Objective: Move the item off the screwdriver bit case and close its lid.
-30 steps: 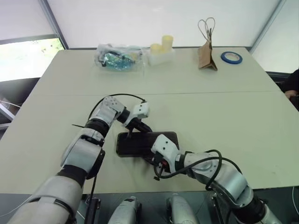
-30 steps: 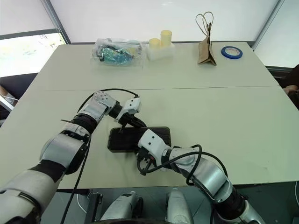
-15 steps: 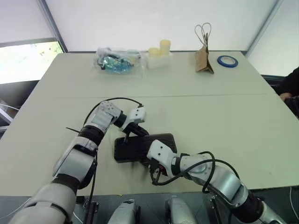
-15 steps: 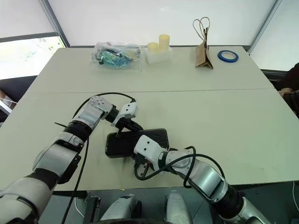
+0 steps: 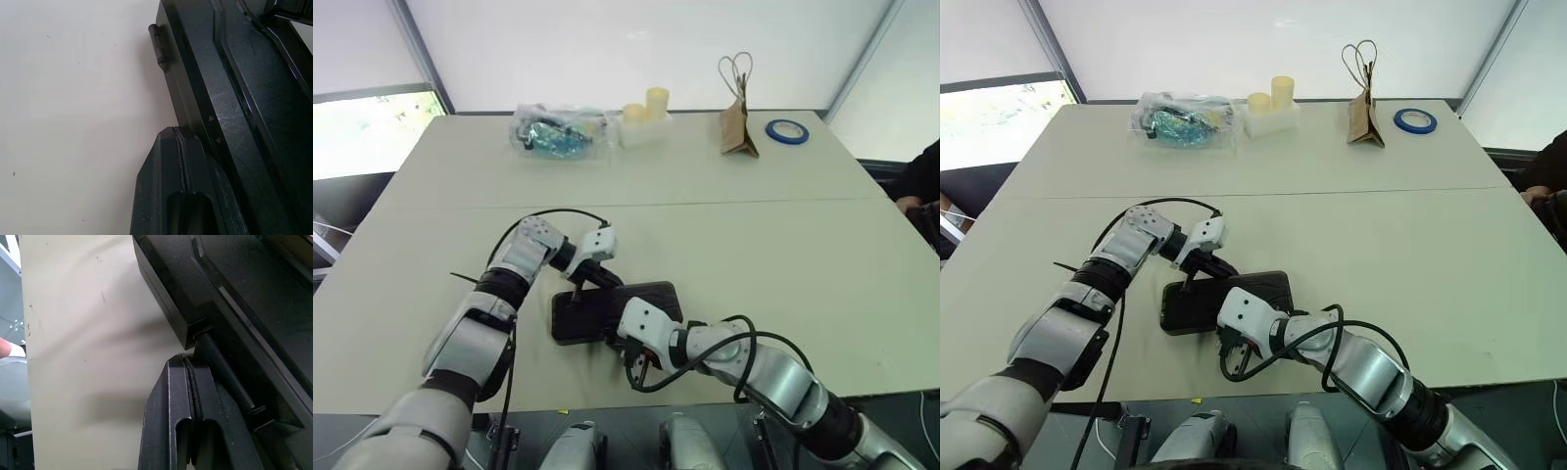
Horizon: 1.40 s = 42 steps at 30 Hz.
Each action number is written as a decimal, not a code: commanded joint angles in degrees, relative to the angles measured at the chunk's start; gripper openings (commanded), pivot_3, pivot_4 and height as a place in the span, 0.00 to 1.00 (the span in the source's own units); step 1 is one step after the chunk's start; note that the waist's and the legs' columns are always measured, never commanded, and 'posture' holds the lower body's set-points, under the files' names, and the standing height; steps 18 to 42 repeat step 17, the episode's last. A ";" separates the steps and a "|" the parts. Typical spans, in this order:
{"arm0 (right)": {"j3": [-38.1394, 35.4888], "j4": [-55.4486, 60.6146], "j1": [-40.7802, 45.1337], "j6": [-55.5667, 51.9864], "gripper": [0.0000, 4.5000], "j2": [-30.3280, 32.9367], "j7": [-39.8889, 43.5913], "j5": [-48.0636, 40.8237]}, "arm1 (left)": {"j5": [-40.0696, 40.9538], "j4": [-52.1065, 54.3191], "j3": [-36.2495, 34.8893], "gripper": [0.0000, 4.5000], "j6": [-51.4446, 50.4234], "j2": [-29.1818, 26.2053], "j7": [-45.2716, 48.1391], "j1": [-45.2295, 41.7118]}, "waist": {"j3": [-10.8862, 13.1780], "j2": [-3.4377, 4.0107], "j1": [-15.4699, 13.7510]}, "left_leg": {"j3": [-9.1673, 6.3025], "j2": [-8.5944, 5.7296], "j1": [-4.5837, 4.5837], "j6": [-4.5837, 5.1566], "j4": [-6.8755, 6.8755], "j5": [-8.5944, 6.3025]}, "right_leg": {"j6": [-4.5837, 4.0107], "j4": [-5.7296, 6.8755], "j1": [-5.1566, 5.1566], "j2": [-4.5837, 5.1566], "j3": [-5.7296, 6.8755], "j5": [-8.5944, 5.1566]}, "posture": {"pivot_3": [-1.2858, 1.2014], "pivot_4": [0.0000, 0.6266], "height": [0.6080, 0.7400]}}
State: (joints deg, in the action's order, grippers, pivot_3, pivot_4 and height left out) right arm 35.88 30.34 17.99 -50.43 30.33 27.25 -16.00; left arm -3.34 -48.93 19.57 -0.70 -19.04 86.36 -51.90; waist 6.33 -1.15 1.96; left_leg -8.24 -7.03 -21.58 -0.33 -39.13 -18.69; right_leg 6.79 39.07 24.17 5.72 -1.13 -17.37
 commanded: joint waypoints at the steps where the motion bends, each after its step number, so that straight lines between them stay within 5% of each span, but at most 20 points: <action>1: -10.35 -4.01 1.69 -2.30 0.01 0.21 -3.89 2.24 | -1.67 -3.51 3.50 0.00 3.65 3.80 1.99 3.52 | 0.00 0.00 -0.20 | 0.00 0.00 0.02 0.00 0.00 0.00 | 0.00 -0.02 -0.04 0.00 0.00 0.00 | 0.52 0.24 1.00; 6: -19.77 9.75 -5.35 -11.23 0.01 0.96 -0.36 -9.19 | -1.00 -11.90 -2.90 0.00 8.13 3.65 -7.95 -1.98 | 0.02 0.01 -2.80 | -0.10 -0.11 0.04 0.10 -0.17 -0.05 | 0.00 -0.40 -0.39 -0.01 0.02 0.00 | 0.52 0.24 1.00; 10: -42.27 23.05 -9.67 -21.32 0.01 -0.95 1.38 -27.89 | 6.16 -13.28 -13.57 0.00 4.52 -0.26 -14.29 -6.43 | 0.17 0.02 -2.61 | -0.11 -0.02 0.05 0.11 -0.13 -0.06 | 0.01 -0.90 -0.61 -0.06 0.01 0.00 | 0.52 0.24 1.00; 16: -60.48 20.43 -4.31 -23.95 0.01 1.52 -3.75 -43.88 | 13.15 -3.87 -23.13 0.00 -2.39 -6.60 -19.07 -3.07 | 0.35 -0.01 -1.18 | -0.09 0.18 -0.13 0.10 0.05 -0.06 | 0.01 -0.81 -0.29 -0.14 0.02 0.00 | 0.52 0.24 1.00; 42: -61.61 18.09 -3.43 -23.09 0.01 2.17 -4.78 -42.84 | 14.54 0.31 -24.46 0.00 -5.32 -7.61 -19.92 -0.86 | 0.35 -0.01 -1.18 | -0.06 0.17 -0.13 0.10 0.05 -0.06 | 0.01 -0.81 -0.29 -0.13 0.01 0.00 | 0.52 0.24 1.00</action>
